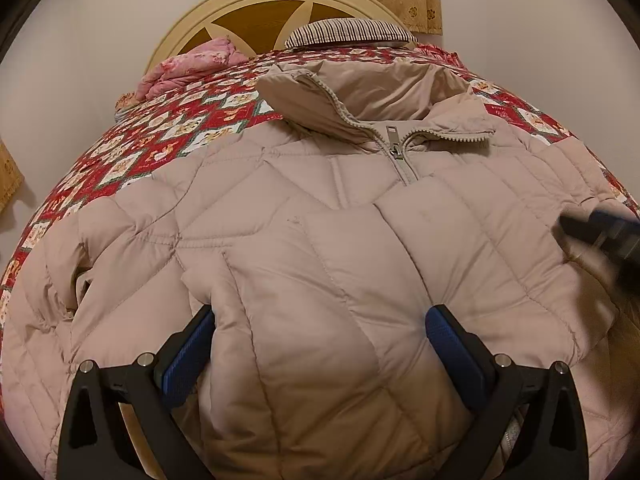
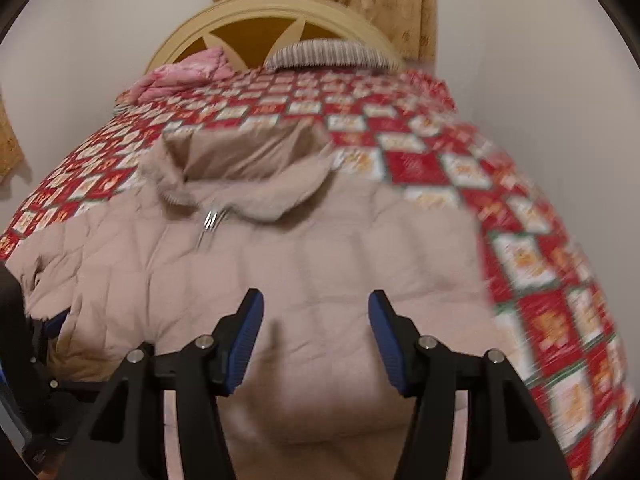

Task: Fold large clothes

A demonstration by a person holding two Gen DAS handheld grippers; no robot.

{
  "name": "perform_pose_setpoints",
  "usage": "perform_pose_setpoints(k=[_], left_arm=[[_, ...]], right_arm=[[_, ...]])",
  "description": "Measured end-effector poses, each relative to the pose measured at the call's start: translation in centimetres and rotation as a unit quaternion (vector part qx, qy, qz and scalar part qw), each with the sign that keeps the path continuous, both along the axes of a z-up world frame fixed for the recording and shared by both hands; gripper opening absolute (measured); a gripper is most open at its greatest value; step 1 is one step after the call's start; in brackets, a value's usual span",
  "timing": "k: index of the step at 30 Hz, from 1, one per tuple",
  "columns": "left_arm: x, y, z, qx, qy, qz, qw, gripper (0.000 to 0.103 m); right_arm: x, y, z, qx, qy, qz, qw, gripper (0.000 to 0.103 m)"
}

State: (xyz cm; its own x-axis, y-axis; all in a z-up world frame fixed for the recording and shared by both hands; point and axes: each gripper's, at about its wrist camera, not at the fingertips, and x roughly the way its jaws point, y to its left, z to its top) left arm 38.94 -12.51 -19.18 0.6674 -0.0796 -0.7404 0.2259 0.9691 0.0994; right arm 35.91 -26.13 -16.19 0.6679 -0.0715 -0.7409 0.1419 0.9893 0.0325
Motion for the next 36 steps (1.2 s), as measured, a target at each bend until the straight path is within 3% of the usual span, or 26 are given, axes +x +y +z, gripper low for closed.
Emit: perform_pose_setpoints(k=[3,8,31,36], left_arm=[[0.0,0.0,0.0,0.0,0.0,0.0,1.0,0.102],[0.0,0.0,0.0,0.0,0.0,0.0,1.0,0.102],[0.2,-0.1,0.0,0.011,0.004,0.0,0.9999,0.102],[-0.8,1.1,1.1,0.003,0.007,0.002,1.0,0.102]], right_arm=[[0.4,0.1,-2.5,-0.005,0.013,-0.003,1.0,0.057],[0.6,-0.4,-3.3,0.006,0.013,-0.003,1.0,0.059],[0.5,1.1,-4.0,-0.032,0.02,-0.003,0.999,0.061],[0.5,1.1,-4.1,-0.029,0.018,-0.003,0.999,0.061]])
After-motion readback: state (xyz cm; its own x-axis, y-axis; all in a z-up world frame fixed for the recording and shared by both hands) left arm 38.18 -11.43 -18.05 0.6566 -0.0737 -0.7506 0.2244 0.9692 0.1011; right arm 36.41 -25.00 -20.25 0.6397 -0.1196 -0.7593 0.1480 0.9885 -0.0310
